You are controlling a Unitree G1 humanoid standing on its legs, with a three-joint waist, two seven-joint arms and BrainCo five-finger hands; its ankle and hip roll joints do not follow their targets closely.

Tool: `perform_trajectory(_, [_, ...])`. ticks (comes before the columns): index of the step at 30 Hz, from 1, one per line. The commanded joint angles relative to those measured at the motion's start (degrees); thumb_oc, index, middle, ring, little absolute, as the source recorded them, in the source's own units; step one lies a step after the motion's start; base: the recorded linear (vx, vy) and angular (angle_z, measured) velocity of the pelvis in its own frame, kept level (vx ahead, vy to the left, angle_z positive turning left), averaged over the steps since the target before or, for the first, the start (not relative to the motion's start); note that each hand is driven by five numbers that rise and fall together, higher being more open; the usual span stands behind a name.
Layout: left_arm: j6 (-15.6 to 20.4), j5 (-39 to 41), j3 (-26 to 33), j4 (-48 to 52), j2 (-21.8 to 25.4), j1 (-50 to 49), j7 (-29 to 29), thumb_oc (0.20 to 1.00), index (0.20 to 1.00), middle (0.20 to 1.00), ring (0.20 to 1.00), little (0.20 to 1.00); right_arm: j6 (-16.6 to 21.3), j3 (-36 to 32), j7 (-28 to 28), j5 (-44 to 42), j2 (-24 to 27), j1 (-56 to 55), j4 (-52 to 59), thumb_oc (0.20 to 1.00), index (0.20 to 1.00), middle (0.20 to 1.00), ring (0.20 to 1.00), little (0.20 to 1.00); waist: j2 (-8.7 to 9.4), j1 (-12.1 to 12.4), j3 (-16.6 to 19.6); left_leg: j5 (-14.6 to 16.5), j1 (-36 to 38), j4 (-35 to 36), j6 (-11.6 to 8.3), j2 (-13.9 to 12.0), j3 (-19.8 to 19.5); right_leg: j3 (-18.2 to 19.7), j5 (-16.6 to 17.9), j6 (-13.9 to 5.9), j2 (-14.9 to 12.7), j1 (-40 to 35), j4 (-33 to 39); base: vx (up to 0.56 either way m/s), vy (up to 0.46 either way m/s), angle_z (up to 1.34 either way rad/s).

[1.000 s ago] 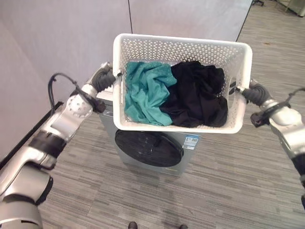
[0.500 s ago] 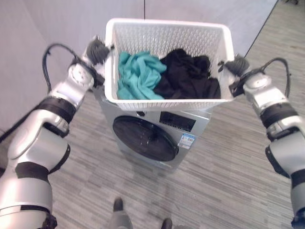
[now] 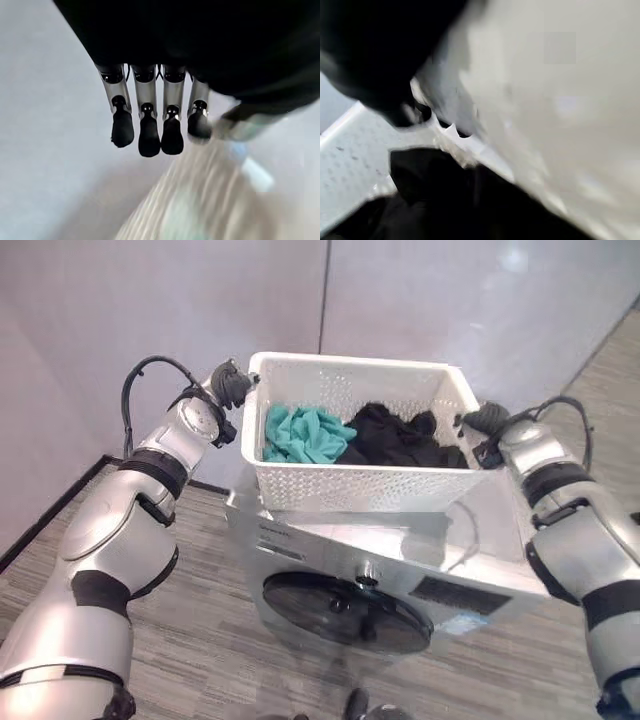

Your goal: Grab the laundry basket,head to the washer,open it,put in the laundry and shut it.

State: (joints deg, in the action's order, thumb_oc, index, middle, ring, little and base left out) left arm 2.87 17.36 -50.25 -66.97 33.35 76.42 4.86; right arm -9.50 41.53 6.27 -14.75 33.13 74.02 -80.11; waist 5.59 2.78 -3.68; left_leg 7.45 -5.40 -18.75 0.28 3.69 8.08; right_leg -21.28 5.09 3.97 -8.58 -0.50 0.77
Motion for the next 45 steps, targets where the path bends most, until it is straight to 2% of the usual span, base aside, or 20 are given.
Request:
perform_trajectory(1, [1.1,-0.6,0.6,-5.5,2.5,10.0,2.9,1.0,1.0,1.0,1.0,1.0,1.1,3.1,-0.8,2.0,5.1,3.7,-1.0,1.0,1.0,1.0,1.0,1.0,-4.6,0.9,0.9,-8.4,5.1,19.5,-3.93,-8.9,-2.1,0.7,-5.0,-14.3,-4.1,-3.3,-5.6,0.03,-0.05,0.25])
perform_trajectory(9, [0.6,-2.3,1.6,-7.5,4.2,8.6,1.9,1.0,1.0,1.0,1.0,1.0,1.6,5.4,1.6,6.9,8.3,1.3,0.4,1.0,1.0,1.0,1.0,1.0,-4.83,-0.2,1.2,-8.8,6.0,20.0,-5.1,-9.9,-2.0,0.4,-6.6,-13.86,-3.0,-4.5,-5.3,0.01,-0.031,0.06])
perform_trajectory(20, [1.5,-1.3,5.0,-5.6,6.6,5.9,2.1,1.0,1.0,1.0,1.0,1.0,2.2,3.0,3.1,7.7,14.9,-5.0,1.6,1.0,1.0,1.0,1.0,1.0,-5.22,-0.7,1.3,-9.2,7.6,21.4,-5.52,-10.6,-1.0,1.0,-7.1,-13.63,-2.2,-5.5,-3.7,0.0,-0.014,-0.04])
perform_trajectory(25, [2.5,-1.3,6.6,-3.5,7.8,5.8,3.9,1.0,1.0,1.0,1.0,1.0,3.2,-0.7,1.8,3.6,18.4,-6.0,1.8,1.0,1.0,1.0,1.0,1.0,-5.29,-1.1,1.6,-9.5,8.5,22.6,-5.82,-10.8,-0.7,1.1,-7.2,-13.62,-1.7,-6.2,-2.5,0.0,-0.021,-0.13])
perform_trajectory(33, [3.2,1.9,8.4,-2.7,9.0,4.9,4.0,1.0,1.0,1.0,1.0,1.0,4.4,-2.8,0.8,-2.9,18.6,-5.9,4.9,1.0,1.0,1.0,1.0,1.0,-5.47,-1.3,1.7,-9.5,9.0,23.1,-5.98,-10.9,-0.3,1.4,-7.2,-13.68,-1.7,-6.8,-2.0,0.0,-0.002,-0.01])
perform_trajectory(38, [4.6,4.5,10.3,-0.4,11.2,5.0,5.7,1.0,1.0,1.0,1.0,1.0,6.6,-4.5,-1.4,-10.0,17.4,-4.1,9.1,1.0,1.0,1.0,1.0,1.0,-5.7,-1.0,2.0,-9.3,9.4,23.2,-6.13,-10.8,0.0,1.5,-6.8,-13.75,-1.7,-7.1,-1.1,0.01,-0.004,-0.06])
perform_trajectory(45, [7.2,7.7,13.9,6.0,16.3,5.1,9.0,1.0,1.0,1.0,1.0,1.0,9.0,-5.6,-2.6,-17.8,20.9,-0.3,12.3,1.0,1.0,1.0,1.0,1.0,-5.64,-0.3,2.7,-9.2,9.7,23.4,-6.54,-10.8,0.1,1.3,-6.7,-13.91,-1.6,-7.9,0.1,0.01,-0.006,-0.03])
